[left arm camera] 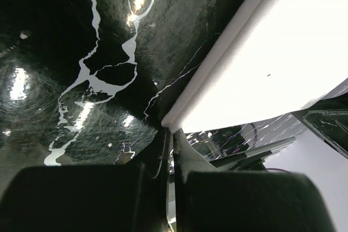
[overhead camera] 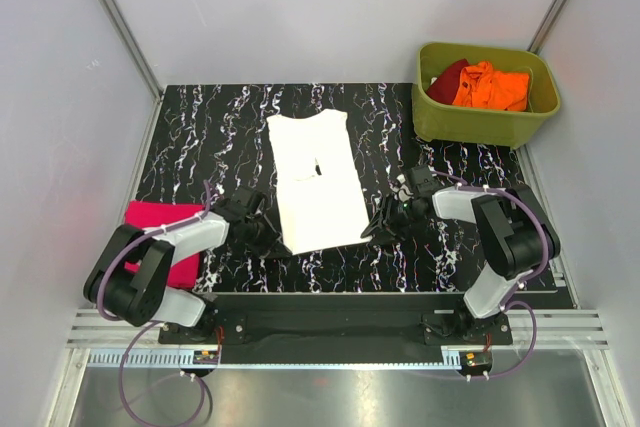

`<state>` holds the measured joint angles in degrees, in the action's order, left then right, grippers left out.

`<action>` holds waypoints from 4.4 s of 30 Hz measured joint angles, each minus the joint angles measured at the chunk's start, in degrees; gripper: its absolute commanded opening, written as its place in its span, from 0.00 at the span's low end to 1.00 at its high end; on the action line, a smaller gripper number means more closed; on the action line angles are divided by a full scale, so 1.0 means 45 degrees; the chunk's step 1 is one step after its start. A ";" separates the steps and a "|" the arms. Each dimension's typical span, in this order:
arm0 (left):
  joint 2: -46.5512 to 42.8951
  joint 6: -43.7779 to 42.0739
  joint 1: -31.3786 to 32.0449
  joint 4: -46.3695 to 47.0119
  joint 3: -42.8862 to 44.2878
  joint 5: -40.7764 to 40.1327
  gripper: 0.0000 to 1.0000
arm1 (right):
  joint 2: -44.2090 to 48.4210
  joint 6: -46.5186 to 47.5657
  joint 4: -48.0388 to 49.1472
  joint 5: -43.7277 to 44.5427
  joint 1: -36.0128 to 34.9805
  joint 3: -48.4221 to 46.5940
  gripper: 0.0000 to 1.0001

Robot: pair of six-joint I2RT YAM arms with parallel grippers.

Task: Fold and stack the t-shirts
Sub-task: Fold the tshirt

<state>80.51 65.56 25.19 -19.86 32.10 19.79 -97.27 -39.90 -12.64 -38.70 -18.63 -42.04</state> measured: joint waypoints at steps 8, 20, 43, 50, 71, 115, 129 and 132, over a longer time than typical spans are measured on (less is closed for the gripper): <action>-0.0180 -0.0044 -0.0034 0.0107 -0.0165 -0.0029 0.00 | -0.0481 -0.0500 0.0301 0.0010 0.0000 -0.0112 0.23; -0.1734 -0.0374 0.0340 -0.0714 -0.0821 -0.0962 0.00 | 0.0457 -0.0233 0.0704 0.0510 -0.0427 0.0894 0.00; -0.6169 0.1841 0.4561 -0.4231 -0.1263 -0.2132 0.00 | 0.7067 -0.1889 -0.3133 0.2059 -0.2608 0.3463 0.00; -0.4274 0.0058 0.2545 -0.5183 0.1554 -0.2409 0.00 | 0.4789 -0.0714 -0.4595 0.2783 -0.2380 -0.0223 0.00; 0.2477 -0.4595 -0.2220 -0.5314 1.0064 -0.2113 0.00 | -0.2735 0.1579 -0.5989 0.2608 -0.0442 -1.0652 0.00; 0.4401 -0.5561 -0.3264 -0.2973 1.2653 0.0510 0.00 | -0.4430 0.1588 -0.6586 0.1311 0.0413 -1.3192 0.00; 0.6611 -0.5605 -0.3385 -0.0971 1.4231 0.1345 0.00 | -0.5897 0.1690 -0.6489 0.1375 0.0879 -1.5596 0.00; 0.7121 -0.5561 -0.3424 -0.0301 1.4372 0.1603 0.00 | -0.6470 0.1729 -0.6479 0.1350 0.1064 -1.6033 0.00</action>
<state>112.55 40.53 9.78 -21.21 96.77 27.00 -126.39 -32.12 -41.80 -32.62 -13.85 -114.19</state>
